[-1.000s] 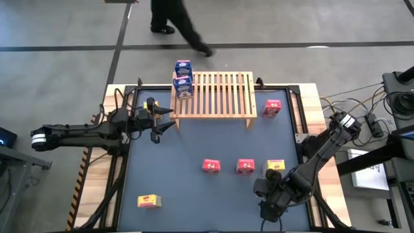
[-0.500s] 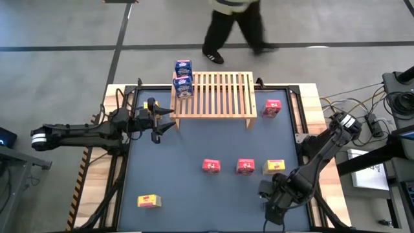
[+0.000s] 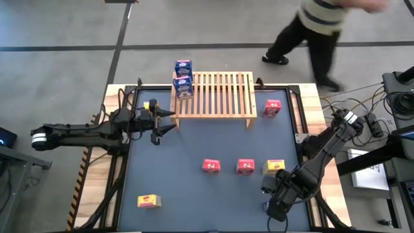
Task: Stack cereal on shelf
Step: Put the blue cereal box on the shelf aligned with the other blue cereal box
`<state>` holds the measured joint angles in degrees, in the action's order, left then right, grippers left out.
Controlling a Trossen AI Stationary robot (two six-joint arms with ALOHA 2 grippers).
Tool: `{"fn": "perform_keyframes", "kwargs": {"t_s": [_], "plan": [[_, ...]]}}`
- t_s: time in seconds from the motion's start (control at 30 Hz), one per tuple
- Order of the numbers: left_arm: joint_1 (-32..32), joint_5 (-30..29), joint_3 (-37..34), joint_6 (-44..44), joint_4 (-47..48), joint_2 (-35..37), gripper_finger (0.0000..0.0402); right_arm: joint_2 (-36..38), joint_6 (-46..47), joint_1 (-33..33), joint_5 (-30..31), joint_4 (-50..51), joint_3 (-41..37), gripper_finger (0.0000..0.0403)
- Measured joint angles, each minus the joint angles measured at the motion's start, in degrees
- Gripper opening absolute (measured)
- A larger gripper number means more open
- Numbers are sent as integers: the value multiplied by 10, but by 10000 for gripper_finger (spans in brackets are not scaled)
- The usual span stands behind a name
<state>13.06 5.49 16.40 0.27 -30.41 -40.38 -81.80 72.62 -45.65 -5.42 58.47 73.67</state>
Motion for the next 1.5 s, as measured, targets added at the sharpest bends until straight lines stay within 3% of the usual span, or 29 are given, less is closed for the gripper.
{"fn": "perform_keyframes", "kwargs": {"t_s": [0.3,0.47,0.9,1.23,1.5], "plan": [[0,3,0,-15,11,0,231,0,-22,0,-25,1,0,231],[-2,43,0,-23,12,0,231,0,-65,0,-25,1,0,231],[-11,46,0,-28,19,0,231,-1,-48,-14,-27,-4,1,231],[-14,46,-1,-28,20,-2,231,-31,-18,-66,-10,-3,4,231],[-14,46,-1,-28,20,-6,231,-58,-62,-70,20,6,30,231]]}}
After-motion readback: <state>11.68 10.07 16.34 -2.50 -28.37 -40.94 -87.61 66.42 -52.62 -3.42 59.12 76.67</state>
